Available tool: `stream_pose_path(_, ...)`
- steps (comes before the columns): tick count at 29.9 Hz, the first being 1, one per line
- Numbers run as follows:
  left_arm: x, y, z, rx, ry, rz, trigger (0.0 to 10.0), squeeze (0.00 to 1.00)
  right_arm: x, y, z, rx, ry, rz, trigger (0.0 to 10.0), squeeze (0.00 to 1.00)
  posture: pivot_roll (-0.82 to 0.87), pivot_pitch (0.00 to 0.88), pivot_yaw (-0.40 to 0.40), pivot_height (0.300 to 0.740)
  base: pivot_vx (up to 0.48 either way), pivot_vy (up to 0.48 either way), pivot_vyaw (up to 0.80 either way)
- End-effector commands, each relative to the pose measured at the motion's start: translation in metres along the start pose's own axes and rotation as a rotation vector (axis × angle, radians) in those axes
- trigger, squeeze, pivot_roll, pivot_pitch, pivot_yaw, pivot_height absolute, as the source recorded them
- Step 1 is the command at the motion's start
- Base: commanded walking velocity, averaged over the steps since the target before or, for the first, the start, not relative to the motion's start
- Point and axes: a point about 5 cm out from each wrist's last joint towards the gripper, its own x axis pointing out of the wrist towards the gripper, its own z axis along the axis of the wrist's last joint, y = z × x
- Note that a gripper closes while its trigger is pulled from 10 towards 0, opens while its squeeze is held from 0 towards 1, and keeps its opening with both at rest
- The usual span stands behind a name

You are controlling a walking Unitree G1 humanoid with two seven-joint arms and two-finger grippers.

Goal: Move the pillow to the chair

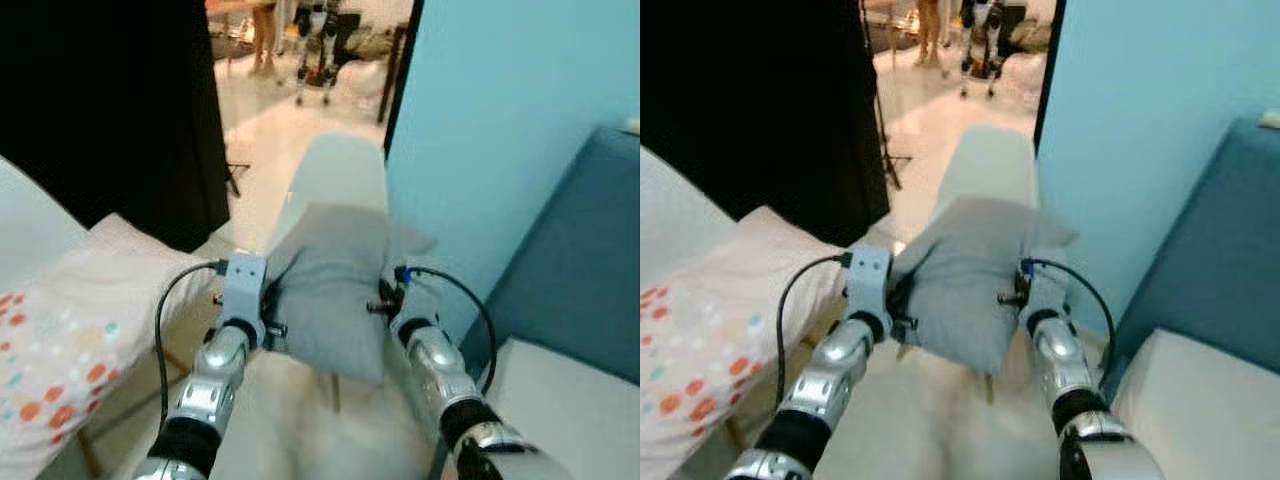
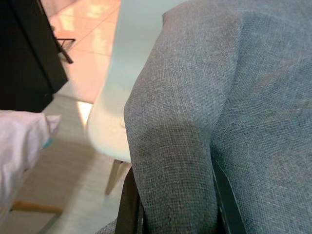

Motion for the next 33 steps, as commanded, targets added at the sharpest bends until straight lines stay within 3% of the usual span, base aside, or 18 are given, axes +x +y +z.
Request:
stream_pose_path(1,-0.0009,0.0076,0.0081,-0.017,-0.056,0.031,10.0,0.00,0.0011,-0.0054,0.0080,0.006,-0.044,-0.024,10.0,0.00,0.01,0.000,-0.042,0.740,0.000,0.000,0.00)
stream_pose_path(22,-0.0013,0.0078,0.0084,-0.032,-0.064,0.020,10.0,0.00,0.0007,-0.0064,0.0077,0.005,-0.043,-0.030,10.0,0.00,0.00,0.000,-0.041,0.740,0.357,0.000,0.00)
stream_pose_path(33,-0.0003,0.0072,0.0086,-0.035,-0.063,0.009,10.0,0.00,0.0003,-0.0080,0.0080,0.021,-0.050,-0.038,10.0,0.00,0.00,0.000,-0.034,0.740,0.393,0.000,-0.77)
